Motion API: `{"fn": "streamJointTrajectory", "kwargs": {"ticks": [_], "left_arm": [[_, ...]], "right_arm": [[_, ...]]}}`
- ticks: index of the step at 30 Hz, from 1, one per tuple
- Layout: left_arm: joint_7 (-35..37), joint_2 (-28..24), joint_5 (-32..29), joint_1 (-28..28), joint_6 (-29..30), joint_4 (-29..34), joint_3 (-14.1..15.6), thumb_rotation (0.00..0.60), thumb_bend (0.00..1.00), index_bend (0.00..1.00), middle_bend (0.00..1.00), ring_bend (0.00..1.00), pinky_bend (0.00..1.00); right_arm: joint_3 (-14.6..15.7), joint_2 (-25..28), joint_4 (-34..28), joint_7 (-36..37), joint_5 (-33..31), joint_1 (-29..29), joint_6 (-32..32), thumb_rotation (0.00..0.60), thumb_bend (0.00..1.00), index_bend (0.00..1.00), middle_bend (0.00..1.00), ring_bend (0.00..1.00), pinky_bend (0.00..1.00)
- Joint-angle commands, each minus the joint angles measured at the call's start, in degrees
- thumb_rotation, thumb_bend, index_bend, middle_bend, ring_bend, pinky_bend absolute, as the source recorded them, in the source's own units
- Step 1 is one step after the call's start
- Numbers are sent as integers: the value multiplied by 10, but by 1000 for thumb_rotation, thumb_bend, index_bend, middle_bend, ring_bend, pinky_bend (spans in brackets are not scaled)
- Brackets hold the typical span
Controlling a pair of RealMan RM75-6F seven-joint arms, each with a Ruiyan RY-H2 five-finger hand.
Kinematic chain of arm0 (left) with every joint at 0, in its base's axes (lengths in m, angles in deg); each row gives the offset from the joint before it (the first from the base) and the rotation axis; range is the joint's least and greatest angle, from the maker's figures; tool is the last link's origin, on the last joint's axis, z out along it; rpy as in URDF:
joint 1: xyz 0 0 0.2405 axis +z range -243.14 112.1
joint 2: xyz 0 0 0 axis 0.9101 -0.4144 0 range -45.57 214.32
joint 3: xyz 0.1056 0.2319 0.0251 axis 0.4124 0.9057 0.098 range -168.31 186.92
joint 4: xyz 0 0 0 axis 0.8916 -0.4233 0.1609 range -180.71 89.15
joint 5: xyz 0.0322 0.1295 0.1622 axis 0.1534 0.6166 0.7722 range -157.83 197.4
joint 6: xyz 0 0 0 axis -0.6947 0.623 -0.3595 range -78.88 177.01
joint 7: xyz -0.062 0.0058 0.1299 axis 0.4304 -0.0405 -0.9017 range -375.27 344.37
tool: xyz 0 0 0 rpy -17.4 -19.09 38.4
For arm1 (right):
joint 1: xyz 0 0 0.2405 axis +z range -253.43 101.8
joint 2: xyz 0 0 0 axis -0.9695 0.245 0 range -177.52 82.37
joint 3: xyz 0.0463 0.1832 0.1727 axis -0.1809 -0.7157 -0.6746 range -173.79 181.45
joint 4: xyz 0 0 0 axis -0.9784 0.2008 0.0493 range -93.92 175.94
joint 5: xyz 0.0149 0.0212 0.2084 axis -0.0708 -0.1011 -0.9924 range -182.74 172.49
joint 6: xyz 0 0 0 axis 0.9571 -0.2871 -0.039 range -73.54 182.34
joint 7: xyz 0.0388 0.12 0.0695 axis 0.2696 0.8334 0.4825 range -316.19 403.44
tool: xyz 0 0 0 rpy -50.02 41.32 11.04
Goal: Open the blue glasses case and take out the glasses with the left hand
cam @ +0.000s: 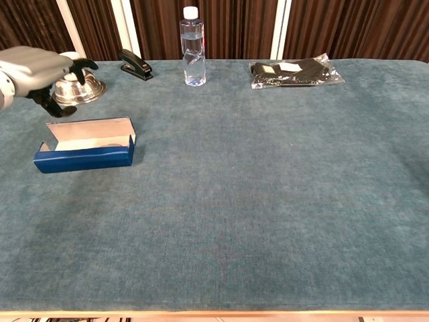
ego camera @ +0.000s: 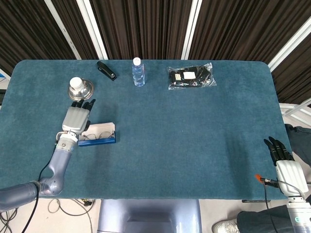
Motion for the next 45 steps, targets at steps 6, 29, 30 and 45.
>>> {"fn": "streamJointTrajectory", "kwargs": {"ticks": [6,29,30,45], "left_arm": [[12,-39,8,18,0,49,3,600,359,70,217,105,198],[36,-191,136,96,29,261,85,600,248,55,593,552,664],[35,-193,136,97,27,263,88,600,248,60,639,597,708],[29,-175,70,93,-45,240,102,600,285,133,862,805,899]], "right_arm": [[0,0,0,0,0,0,0,600,50,0,0,0,225],[3,0,1,-3,7,-2,-5,600,51,0,0,0,225],[3,0,1,-3,7,-2,-5,600,51,0,0,0,225],[3,0,1,-1,6,-2,-4,600,51,0,0,0,225]]}}
